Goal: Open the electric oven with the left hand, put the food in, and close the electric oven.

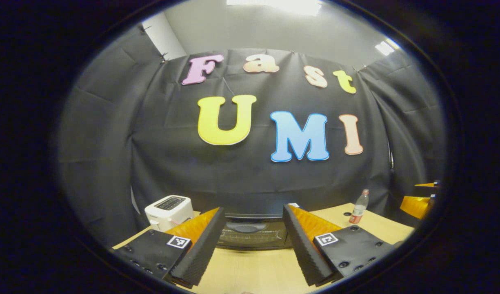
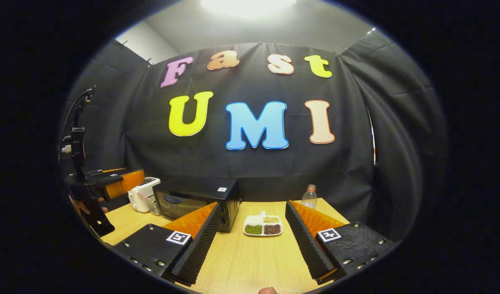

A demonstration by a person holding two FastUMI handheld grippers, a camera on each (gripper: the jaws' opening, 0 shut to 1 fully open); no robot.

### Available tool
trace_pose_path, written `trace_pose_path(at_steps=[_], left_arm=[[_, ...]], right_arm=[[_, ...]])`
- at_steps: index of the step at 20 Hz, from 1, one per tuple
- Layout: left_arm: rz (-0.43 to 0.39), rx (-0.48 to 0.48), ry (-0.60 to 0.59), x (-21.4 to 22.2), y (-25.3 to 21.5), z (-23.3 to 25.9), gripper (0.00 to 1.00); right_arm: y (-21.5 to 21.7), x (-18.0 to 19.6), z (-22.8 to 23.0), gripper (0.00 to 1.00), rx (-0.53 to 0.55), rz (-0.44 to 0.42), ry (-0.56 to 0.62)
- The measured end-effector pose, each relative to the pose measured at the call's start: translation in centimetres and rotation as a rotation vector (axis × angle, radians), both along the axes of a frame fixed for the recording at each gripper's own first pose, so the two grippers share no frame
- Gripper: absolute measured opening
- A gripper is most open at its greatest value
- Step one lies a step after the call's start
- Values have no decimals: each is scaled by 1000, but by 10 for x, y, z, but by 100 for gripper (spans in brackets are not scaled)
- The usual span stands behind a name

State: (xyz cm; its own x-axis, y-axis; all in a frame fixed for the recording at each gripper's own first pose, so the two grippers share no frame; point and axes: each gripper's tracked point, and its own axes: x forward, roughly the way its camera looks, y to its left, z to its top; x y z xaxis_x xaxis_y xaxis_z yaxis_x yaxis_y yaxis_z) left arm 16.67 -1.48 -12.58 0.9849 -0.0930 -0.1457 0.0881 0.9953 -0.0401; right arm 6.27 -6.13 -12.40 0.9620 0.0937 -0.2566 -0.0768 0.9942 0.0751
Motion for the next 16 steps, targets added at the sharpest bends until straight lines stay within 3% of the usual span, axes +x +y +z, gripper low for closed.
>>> trace_pose_path(at_steps=[2, 4, 5, 6, 8, 16], left_arm=[[19, 22, -23, -31, -6, 15, 95], [35, 39, -31, -63, -12, 26, 100], [42, 40, -30, -76, -15, 29, 95], [42, 41, -29, -88, -18, 32, 100], [51, 56, -32, -109, -16, 40, 100], [64, 73, -50, -150, 7, 58, 100]], right_arm=[[-11, -15, 6, 97, 12, 23, -15], [-20, -30, 13, 97, 18, 42, -24], [-25, -36, 18, 97, 18, 44, -31], [-30, -42, 22, 97, 19, 43, -35], [-35, -54, 27, 97, 30, 43, -42], [-34, -81, 37, 97, 47, 10, -52]])
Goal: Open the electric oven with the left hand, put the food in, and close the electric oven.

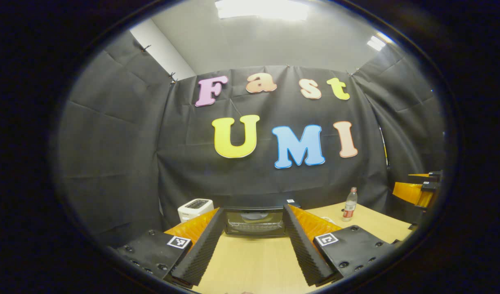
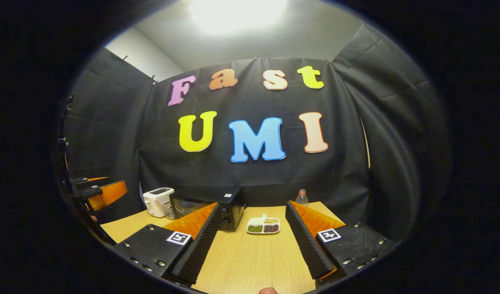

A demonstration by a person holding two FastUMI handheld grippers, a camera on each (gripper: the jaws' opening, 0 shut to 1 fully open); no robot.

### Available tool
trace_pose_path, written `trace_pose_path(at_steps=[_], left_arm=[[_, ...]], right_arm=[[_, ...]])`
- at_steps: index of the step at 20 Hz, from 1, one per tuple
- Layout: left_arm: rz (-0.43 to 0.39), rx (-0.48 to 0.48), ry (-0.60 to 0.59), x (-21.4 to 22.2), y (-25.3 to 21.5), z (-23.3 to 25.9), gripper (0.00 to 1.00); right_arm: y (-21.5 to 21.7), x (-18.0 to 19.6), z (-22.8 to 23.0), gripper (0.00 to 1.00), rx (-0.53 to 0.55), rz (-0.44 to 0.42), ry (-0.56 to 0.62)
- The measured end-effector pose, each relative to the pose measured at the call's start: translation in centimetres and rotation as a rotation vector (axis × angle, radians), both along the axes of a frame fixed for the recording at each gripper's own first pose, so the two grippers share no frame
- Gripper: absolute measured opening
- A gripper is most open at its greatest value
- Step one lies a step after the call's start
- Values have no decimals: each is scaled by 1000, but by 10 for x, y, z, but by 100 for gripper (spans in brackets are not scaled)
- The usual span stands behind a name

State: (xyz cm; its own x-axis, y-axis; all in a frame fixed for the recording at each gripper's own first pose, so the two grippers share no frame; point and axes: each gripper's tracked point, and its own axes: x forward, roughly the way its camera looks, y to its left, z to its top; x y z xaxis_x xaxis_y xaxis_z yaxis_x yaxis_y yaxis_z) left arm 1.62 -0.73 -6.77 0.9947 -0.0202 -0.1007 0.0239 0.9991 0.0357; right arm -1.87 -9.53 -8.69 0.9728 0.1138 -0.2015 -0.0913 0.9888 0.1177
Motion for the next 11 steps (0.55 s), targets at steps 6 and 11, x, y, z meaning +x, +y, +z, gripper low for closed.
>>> trace_pose_path(at_steps=[6, 11], left_arm=[[-15, -1, -13, -10, 16, 8, 100], [-35, -2, -13, -12, 22, 9, 100]], right_arm=[[12, -14, 14, 97, -32, -23, -28], [19, -17, 21, 97, -54, -34, -37]])
